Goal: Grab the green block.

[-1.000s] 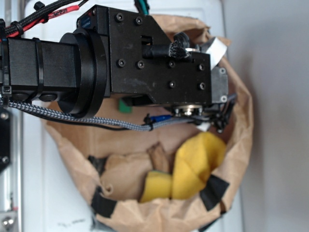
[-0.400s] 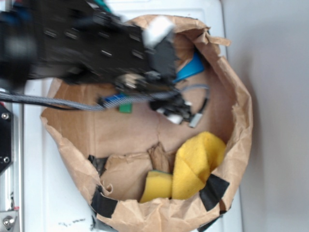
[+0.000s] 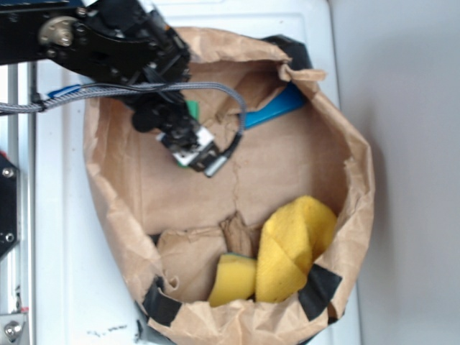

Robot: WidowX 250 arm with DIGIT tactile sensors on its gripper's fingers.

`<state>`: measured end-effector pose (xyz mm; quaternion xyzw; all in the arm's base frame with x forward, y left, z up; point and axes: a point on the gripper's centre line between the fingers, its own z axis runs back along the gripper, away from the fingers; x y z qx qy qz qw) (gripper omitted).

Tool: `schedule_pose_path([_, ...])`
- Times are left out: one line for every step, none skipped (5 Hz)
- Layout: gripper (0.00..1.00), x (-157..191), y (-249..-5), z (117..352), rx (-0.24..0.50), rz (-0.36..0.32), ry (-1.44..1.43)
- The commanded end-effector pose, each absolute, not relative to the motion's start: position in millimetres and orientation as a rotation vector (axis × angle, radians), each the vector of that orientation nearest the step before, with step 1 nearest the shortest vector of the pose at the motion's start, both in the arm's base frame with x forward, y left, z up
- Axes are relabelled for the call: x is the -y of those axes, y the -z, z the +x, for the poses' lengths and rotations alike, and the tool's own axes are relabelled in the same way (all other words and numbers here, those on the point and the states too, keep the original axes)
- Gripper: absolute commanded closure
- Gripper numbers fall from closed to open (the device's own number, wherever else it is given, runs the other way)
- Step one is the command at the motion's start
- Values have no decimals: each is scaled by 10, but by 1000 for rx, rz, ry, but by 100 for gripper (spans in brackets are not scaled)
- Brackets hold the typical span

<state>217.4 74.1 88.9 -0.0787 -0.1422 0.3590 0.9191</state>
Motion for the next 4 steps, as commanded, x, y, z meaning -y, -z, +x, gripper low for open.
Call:
schedule_pose_path([0,-1012,-894,2008,339,-123,-735])
schedule_pose_path([0,-946,-847,2089,300,-71,-874])
schedule_pose_path([0,-829,-842,2163,248,-15,-1006])
schedule_pose_path([0,-771,-733,2141,286,12,-1019])
